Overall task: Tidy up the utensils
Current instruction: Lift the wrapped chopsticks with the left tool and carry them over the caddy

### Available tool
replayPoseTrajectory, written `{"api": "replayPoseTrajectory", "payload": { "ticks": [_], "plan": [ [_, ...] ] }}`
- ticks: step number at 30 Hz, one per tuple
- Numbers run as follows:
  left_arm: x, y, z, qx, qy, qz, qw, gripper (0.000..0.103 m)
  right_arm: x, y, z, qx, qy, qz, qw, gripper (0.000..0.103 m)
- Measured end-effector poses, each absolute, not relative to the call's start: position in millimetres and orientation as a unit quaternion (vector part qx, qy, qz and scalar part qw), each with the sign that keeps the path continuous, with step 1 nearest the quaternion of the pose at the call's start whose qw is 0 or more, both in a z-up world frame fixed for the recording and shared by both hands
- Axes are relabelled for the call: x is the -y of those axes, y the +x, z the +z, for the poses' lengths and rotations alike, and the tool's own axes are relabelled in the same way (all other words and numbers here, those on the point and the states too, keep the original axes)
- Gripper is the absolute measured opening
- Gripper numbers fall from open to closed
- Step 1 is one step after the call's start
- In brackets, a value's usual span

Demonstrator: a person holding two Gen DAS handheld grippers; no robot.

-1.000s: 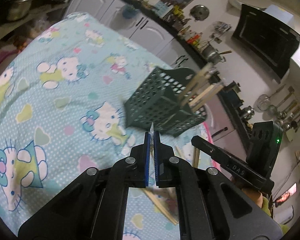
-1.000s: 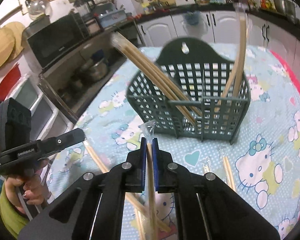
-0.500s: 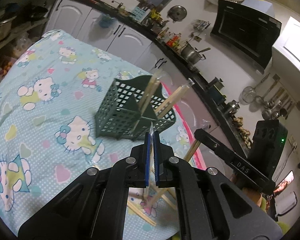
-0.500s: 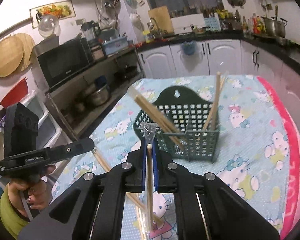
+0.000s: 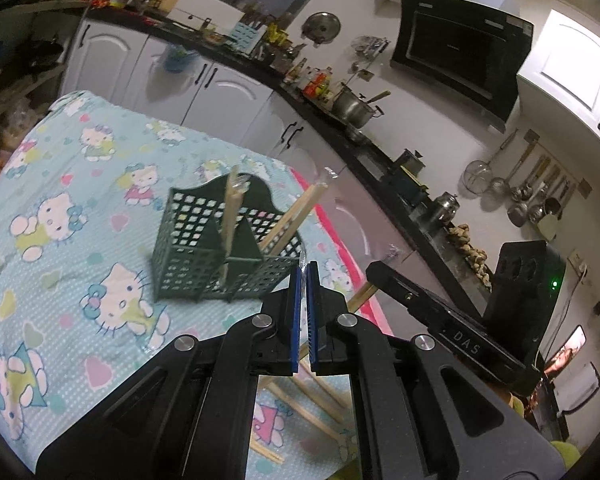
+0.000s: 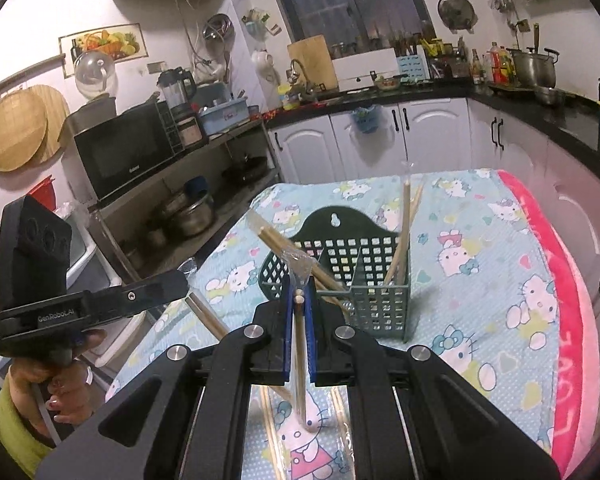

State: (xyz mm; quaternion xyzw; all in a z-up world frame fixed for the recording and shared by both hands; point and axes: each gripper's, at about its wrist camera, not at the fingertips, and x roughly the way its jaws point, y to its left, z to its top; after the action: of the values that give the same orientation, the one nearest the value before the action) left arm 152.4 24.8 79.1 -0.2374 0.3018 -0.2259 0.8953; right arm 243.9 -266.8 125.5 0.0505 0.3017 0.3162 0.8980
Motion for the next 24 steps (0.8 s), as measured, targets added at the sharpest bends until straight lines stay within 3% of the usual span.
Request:
{"api": "replayPoseTrajectory", "payload": {
  "ticks": [24],
  "plan": [
    [17.7,179.6,134.1,-0.262,-0.203,-0.267,0.905,0.001,307.2,242.2,167.8,-0.230,0.095,0.291,0.924,0.006]
  ]
}}
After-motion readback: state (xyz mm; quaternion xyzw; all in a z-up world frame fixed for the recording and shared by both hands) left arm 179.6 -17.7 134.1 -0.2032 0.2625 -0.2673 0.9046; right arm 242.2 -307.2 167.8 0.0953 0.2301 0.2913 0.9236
